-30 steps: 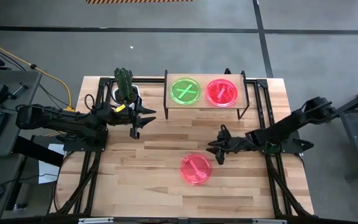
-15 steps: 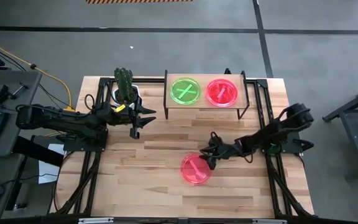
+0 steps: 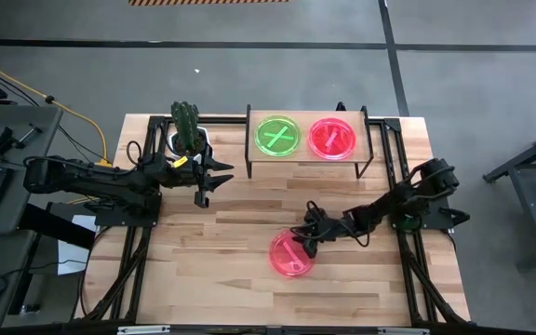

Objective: Place and stack plates onto a shelf
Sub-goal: Stack the pink plate on the pink plate on the shelf

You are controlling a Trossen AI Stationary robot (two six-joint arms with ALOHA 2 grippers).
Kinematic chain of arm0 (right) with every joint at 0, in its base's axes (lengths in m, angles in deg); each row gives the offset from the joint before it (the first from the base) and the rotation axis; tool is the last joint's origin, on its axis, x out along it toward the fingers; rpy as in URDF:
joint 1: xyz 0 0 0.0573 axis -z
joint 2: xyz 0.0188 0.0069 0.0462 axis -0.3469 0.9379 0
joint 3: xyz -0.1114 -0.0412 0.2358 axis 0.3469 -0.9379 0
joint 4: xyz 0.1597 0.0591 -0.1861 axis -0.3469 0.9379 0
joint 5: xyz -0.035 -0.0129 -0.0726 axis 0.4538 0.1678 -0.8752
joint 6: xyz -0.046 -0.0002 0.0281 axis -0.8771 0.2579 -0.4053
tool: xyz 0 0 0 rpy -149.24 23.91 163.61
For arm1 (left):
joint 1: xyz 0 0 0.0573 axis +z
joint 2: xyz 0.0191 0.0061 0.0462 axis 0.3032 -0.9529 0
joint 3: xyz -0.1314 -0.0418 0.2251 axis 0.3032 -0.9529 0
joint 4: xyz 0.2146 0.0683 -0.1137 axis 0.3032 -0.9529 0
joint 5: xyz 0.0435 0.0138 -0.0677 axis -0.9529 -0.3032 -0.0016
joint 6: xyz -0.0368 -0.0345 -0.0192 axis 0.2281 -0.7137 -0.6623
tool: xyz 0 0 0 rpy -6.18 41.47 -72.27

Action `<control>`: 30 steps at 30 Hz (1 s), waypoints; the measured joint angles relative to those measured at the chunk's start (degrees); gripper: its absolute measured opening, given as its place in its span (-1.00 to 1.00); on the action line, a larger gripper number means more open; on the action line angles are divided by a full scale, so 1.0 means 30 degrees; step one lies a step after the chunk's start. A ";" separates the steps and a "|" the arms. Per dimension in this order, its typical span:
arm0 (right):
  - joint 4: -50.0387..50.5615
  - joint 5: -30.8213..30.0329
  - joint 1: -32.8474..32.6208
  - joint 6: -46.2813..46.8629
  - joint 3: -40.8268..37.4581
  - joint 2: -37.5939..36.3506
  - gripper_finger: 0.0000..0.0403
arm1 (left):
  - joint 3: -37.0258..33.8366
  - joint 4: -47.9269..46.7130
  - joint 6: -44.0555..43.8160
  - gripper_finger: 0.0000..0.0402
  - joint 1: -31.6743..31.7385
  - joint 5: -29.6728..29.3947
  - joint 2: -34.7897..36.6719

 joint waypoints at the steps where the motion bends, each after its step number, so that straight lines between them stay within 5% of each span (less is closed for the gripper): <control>1: 0.0077 -0.0027 0.0003 0.0003 0.0000 0.0004 -0.28 | 0.0000 0.0000 -0.0002 -0.48 0.0000 0.0000 0.0003; 7: 0.0334 0.0248 0.0325 -0.0112 -0.0015 0.0011 -0.94 | 0.0000 0.0000 -0.0002 -0.48 0.0000 0.0000 0.0000; 21: 0.0165 1.0077 0.4314 -0.0774 -0.0095 -0.1834 -1.00 | 0.0000 0.0008 -0.0002 -0.48 0.0000 0.0000 0.0000; 30: 0.0188 1.1277 0.5769 -0.0891 -0.0087 -0.1948 -1.00 | 0.0000 0.0008 -0.0002 -0.48 0.0000 0.0000 0.0000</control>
